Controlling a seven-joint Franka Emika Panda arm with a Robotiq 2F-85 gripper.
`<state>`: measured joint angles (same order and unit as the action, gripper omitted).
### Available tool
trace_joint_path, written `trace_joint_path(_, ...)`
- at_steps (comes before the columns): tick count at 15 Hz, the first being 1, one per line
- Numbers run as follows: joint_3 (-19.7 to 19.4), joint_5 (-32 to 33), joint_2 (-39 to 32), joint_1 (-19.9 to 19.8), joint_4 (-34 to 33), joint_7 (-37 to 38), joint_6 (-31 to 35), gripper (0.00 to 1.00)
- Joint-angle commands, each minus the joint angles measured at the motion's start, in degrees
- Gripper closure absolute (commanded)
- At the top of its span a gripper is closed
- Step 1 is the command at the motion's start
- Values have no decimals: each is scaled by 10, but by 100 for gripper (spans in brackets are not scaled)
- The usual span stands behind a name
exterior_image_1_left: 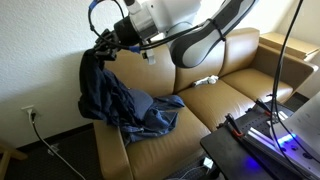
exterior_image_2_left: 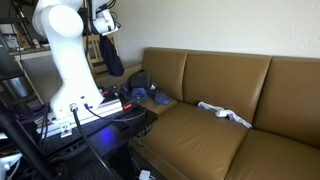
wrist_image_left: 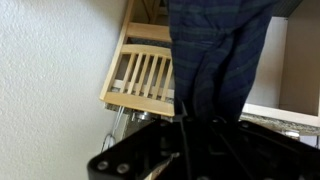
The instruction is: Move the black cloth to the armrest of the chair
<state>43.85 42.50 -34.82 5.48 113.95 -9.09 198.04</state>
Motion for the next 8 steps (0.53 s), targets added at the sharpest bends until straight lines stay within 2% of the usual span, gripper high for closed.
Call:
trace_joint_path(1, 14, -53, -143, 48, -144, -125, 0, 99)
trace_joint_path(5, 39, -109, -281, 101, -281, -248, -1, 99)
trace_joint_path(8, 23, -112, -376, 161, -379, -258, -1, 99)
